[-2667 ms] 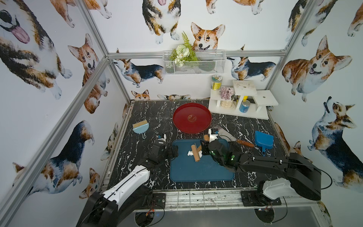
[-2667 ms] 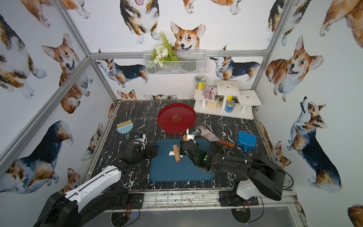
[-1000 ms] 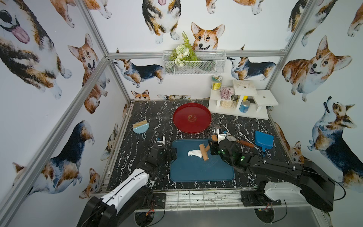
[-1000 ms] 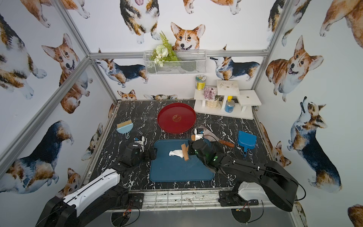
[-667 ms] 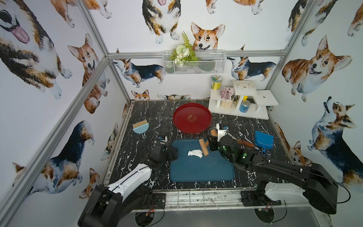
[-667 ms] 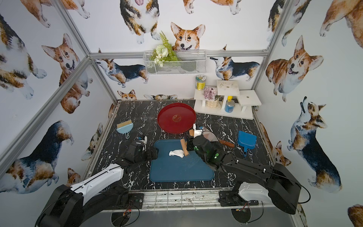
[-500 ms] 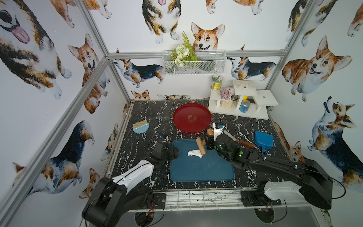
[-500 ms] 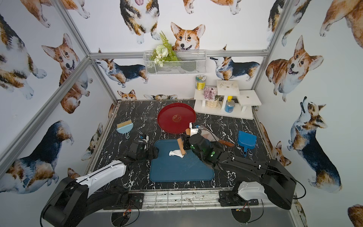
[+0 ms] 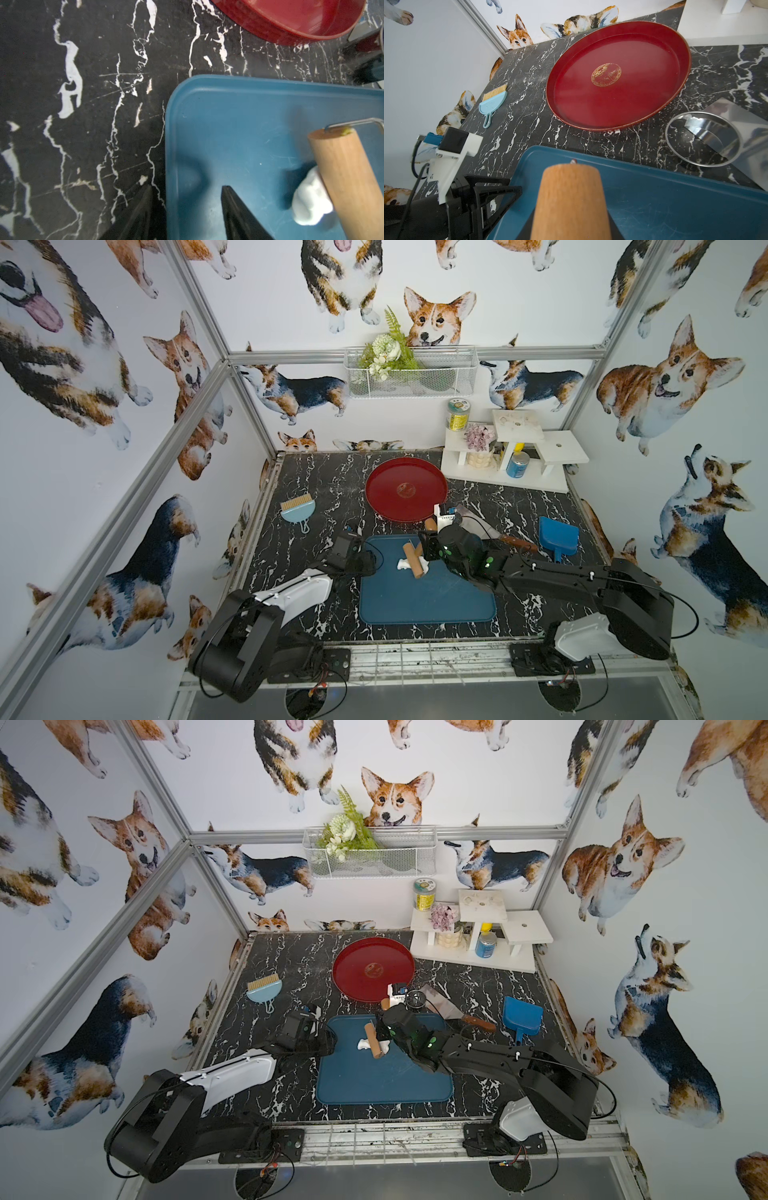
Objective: Roll out the dumpling wrappers from the dough
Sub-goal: Flatten out the dough on the work surface.
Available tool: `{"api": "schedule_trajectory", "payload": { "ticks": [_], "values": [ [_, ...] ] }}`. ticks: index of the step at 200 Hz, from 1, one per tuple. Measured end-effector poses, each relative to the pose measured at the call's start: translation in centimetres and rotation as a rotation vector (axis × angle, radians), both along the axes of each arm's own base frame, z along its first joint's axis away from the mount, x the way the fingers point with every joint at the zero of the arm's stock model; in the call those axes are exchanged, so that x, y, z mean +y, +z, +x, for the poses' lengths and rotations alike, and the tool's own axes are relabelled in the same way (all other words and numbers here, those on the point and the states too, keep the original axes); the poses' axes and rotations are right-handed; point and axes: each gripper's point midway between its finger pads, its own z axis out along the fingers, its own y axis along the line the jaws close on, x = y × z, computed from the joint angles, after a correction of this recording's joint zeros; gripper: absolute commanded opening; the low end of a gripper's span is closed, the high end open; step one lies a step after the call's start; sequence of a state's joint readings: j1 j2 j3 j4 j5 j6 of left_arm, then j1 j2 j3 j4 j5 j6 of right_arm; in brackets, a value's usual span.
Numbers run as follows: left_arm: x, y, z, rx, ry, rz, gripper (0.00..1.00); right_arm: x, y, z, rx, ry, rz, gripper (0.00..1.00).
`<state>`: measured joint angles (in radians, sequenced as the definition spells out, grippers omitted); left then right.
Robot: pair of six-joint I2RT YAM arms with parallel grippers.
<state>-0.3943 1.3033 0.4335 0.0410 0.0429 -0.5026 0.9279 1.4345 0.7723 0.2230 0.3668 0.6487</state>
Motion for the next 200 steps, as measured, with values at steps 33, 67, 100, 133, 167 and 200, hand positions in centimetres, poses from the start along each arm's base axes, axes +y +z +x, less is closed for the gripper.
{"api": "schedule_trajectory", "payload": {
  "ticks": [33,67,100,133,167,200],
  "values": [
    [-0.3,-0.2,0.1,0.009,-0.008,-0.007,0.39,0.3,-0.7,-0.3,0.009,-0.014,-0.006,0.0],
    [0.0,-0.4,0.1,0.014,0.003,0.007,0.24,0.7,-1.2,-0.2,-0.008,-0.038,-0.021,0.0],
    [0.4,-0.6,0.1,0.017,0.017,0.028,0.15,1.0,-1.4,0.3,-0.01,-0.067,-0.015,0.0],
    [0.6,-0.6,0.2,0.016,0.029,0.034,0.06,0.2,-1.3,0.5,0.0,-0.088,-0.03,0.0],
    [-0.1,-0.5,0.0,0.023,0.009,-0.005,0.0,-2.4,-1.2,0.7,0.03,-0.103,-0.024,0.0],
    [-0.4,-0.5,-0.1,0.029,0.003,-0.015,0.0,-3.2,-1.3,0.2,0.031,-0.077,-0.035,0.0]
  ]
}}
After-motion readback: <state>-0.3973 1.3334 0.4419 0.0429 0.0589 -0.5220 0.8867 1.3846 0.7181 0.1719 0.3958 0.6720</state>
